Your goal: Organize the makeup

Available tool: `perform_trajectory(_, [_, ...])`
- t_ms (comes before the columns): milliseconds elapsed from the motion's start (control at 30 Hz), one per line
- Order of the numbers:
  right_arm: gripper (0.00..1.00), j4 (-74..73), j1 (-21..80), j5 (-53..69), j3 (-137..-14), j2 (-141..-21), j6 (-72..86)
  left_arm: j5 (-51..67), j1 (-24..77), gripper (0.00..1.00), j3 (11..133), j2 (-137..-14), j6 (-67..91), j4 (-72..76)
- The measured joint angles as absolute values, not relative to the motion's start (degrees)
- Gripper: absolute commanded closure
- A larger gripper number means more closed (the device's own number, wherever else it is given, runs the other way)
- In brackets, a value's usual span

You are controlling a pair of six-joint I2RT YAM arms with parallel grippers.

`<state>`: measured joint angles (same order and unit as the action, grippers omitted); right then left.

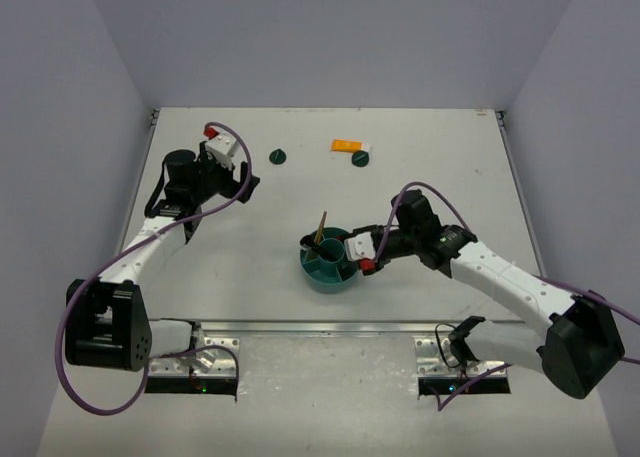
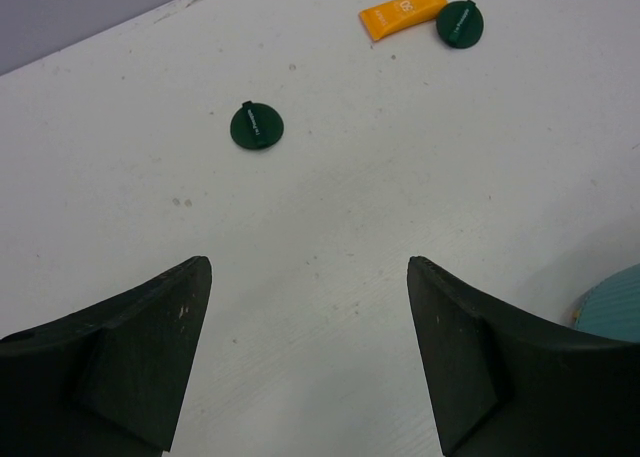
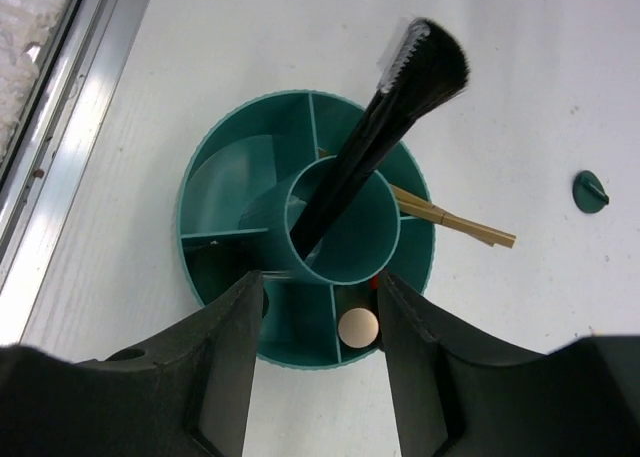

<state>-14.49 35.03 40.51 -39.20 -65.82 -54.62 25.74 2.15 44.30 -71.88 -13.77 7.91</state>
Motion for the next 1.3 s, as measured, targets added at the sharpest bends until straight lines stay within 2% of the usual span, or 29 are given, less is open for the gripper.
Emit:
perform_trajectory(200, [0.42,-10.3,34.3,38.4,-42.6,-65.8,-45.4,27.6,2.2,0.3,50.7,-76.6,-14.3,4.8])
perform_trajectory(367, [0.4,-4.5,30.9,37.1,-45.7,-65.9,-33.6,27.8,2.7,0.35,70.6,-91.2,-14.1,-6.6])
perform_trajectory(500, [0.4,-1.4,29.9,34.5,-47.6,-66.6,-25.6,21.4,5.0,0.34,91.4,-107.5,-13.7,-14.2])
perform_trajectory(733, [0.4,1.4,29.4,29.0,-48.6,-67.2,-15.7,12.9,9.7,0.33,107.5,-126.6,-11.3,-23.2])
perform_trajectory(867, [0.4,2.5,29.4,27.6,-48.3,-67.1,-12.8,9.6,10.9,0.32,111.7,-133.8,-10.1,-25.4])
perform_trajectory(1100, [0.41,3.3,29.4,26.4,-46.7,-65.8,-10.2,2.6,11.0,0.36,115.0,-139.4,-10.2,-26.6])
perform_trajectory(1167, [0.41,3.3,29.4,26.0,-46.6,-65.6,-9.8,1.5,11.0,0.39,115.3,-139.8,-10.1,-26.2])
perform_trajectory(1300, [0.41,3.4,29.4,25.5,-46.5,-65.2,-9.5,0.4,11.0,0.53,115.3,-139.9,-10.2,-25.5])
